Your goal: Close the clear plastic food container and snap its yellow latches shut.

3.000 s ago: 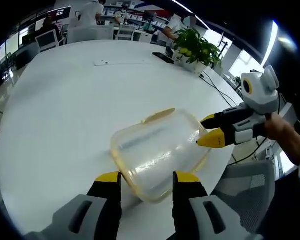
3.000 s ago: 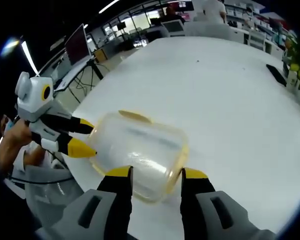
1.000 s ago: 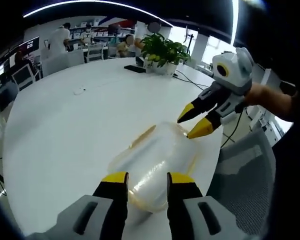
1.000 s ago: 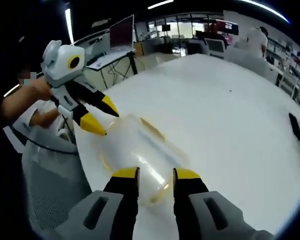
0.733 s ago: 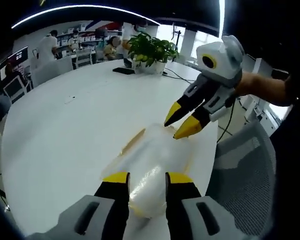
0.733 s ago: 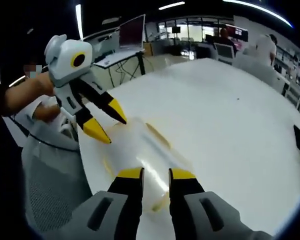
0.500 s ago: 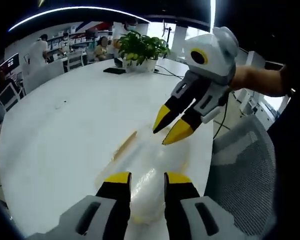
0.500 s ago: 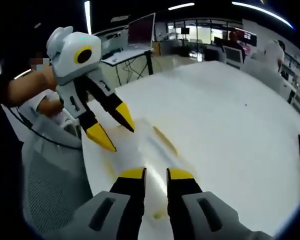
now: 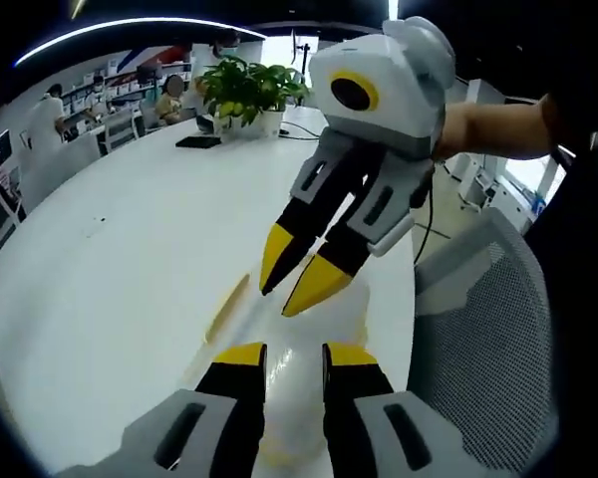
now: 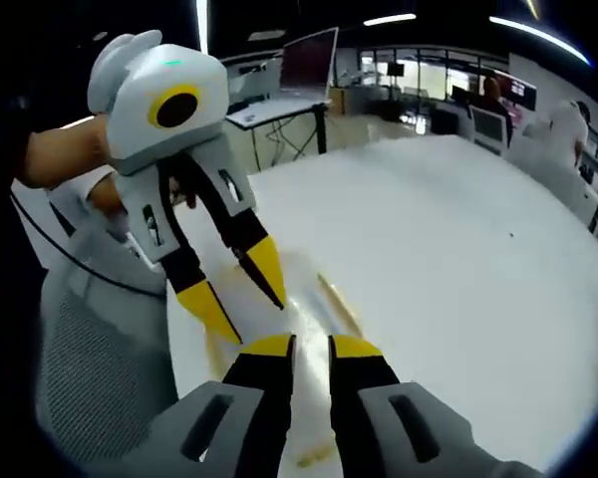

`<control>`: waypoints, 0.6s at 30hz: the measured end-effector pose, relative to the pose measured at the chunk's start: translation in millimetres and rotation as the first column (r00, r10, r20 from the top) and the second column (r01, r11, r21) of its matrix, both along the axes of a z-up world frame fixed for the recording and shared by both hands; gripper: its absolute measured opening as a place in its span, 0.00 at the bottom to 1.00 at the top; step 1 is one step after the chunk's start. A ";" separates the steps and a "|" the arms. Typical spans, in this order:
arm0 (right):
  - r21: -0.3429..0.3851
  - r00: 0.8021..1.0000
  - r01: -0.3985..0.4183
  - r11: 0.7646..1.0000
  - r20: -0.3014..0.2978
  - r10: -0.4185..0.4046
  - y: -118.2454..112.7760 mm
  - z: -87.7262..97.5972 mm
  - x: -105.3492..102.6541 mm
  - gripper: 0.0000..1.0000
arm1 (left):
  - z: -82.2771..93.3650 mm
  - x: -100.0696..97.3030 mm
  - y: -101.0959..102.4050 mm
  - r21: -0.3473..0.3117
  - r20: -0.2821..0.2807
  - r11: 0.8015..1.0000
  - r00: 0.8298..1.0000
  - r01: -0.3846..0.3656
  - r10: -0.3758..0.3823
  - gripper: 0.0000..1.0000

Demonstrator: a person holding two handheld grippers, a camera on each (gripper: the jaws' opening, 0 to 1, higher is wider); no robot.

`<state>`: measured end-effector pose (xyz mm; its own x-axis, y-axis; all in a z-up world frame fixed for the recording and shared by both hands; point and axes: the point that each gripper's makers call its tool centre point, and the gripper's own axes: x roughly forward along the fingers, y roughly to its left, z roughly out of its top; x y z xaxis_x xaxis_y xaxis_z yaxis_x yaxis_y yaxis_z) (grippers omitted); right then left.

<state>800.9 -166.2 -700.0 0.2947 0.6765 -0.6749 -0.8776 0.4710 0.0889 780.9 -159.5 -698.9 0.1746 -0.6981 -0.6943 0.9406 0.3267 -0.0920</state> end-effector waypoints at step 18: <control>-0.041 0.994 -0.106 0.994 0.020 0.107 7.5 -2.9 9.6 0.18 | -5.3 -18.9 -9.5 0.024 -0.015 0.995 0.995 0.099 -0.099 0.15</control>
